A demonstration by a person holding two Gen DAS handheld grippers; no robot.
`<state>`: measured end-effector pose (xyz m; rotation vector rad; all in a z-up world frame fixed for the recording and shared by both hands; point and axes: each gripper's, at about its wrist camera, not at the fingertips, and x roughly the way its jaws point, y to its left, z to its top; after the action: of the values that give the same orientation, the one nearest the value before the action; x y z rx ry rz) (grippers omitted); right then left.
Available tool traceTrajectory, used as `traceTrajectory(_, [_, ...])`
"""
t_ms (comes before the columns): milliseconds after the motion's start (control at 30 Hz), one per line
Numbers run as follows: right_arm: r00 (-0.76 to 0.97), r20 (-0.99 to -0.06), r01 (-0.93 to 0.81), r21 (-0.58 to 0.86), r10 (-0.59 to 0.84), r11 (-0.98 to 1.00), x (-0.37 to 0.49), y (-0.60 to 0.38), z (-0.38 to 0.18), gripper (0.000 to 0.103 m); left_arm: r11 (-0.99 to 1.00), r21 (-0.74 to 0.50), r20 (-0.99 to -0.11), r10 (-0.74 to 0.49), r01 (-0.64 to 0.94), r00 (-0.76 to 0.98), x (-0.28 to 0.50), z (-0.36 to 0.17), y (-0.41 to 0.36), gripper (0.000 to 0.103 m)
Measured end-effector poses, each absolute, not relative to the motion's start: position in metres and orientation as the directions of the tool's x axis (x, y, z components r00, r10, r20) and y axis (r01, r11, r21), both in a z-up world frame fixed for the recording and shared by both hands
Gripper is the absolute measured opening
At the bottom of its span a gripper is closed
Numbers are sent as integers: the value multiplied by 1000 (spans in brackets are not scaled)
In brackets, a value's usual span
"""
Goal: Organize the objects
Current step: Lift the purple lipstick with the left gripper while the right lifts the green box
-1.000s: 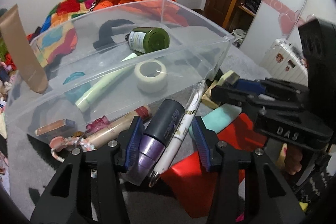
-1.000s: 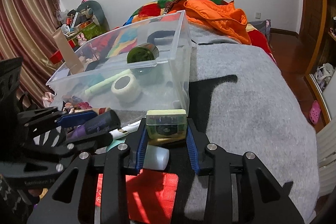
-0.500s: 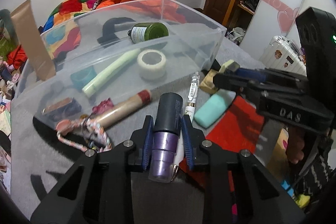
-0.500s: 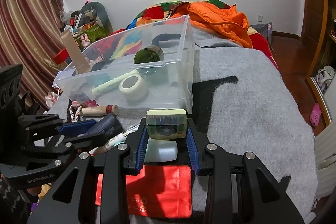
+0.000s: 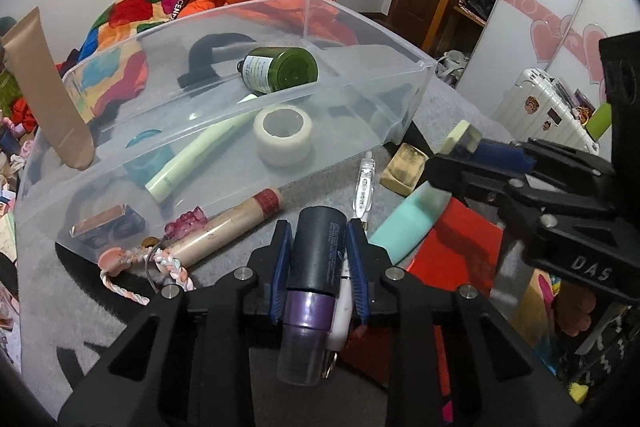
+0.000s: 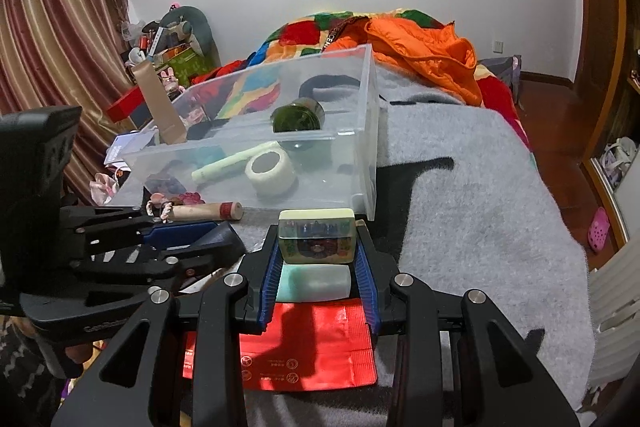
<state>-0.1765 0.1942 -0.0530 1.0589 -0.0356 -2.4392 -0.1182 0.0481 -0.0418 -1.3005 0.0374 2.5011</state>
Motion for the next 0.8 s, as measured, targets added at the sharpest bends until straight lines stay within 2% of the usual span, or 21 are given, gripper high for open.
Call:
traceTrajectory(133, [-596, -670, 420, 209, -442, -883, -174, 194, -46, 31, -961, -86, -790, 226, -262, -569, -108, -36, 45, 26])
traceTrajectory(800, [-642, -601, 472, 181, -477, -863, -170, 173, -5, 31, -974, -152, -613, 225, -167, -757, -73, 43, 7, 25])
